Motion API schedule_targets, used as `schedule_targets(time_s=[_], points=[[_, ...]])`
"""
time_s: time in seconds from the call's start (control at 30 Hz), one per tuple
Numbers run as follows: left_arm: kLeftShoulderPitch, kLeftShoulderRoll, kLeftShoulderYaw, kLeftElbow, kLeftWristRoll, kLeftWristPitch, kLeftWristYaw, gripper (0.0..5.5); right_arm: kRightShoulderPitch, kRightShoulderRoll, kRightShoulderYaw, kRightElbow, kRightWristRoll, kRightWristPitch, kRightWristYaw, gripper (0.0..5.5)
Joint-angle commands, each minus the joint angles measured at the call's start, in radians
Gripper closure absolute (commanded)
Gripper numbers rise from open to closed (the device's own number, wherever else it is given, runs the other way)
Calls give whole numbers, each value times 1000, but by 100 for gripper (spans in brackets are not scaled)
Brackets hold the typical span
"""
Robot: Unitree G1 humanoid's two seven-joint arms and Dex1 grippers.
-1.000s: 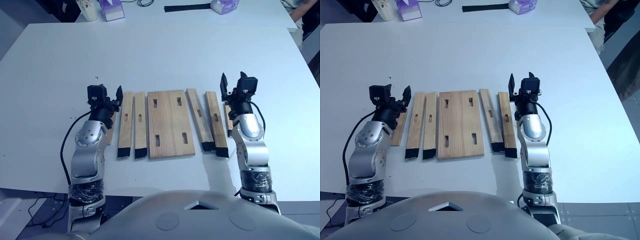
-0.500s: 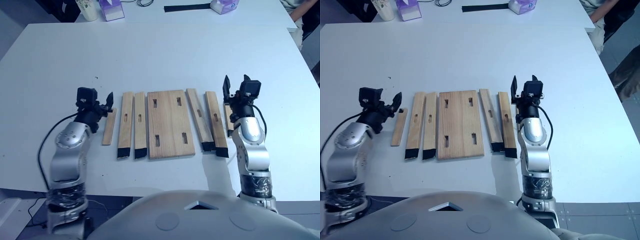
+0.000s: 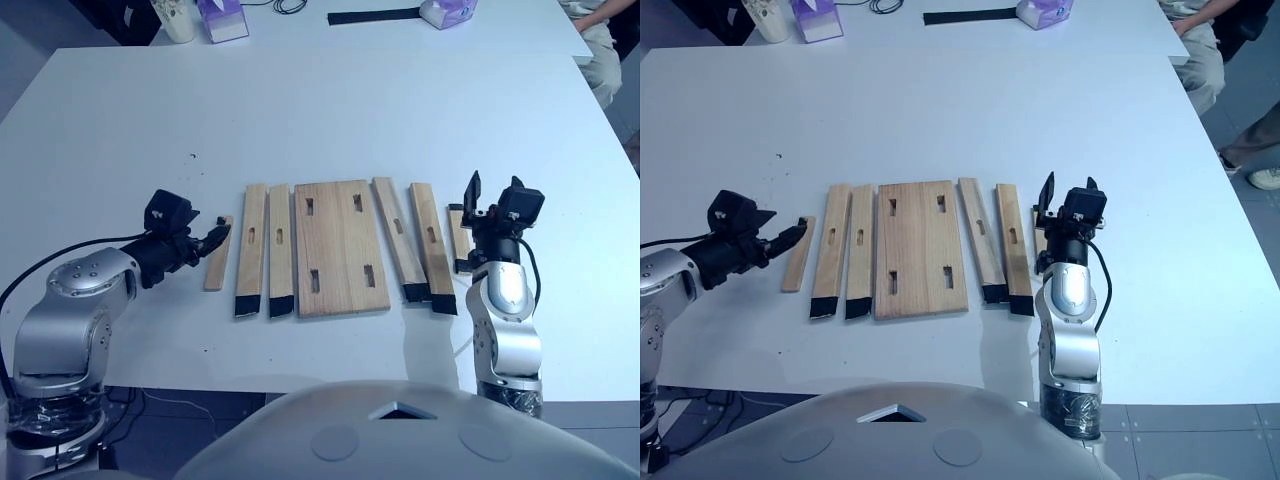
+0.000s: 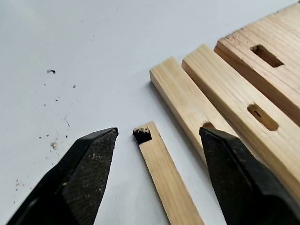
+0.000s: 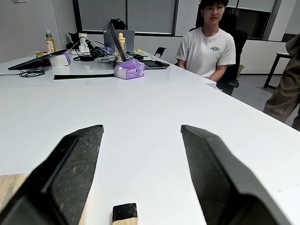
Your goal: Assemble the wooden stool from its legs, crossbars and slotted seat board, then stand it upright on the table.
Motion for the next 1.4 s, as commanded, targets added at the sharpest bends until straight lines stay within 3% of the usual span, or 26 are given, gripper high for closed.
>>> schedule_targets(time_s=[0.03, 1.07, 1.4], points=[[67, 20, -22, -23, 26, 7, 14, 228, 7, -9, -4, -13, -3, 18, 11, 245], [207, -97, -136, 74, 152, -88, 165, 228, 12, -14, 8, -7, -6, 35, 28, 245], [217, -101, -113, 102, 95, -46, 136, 380, -2, -20, 1, -11, -7, 51, 41, 245]])
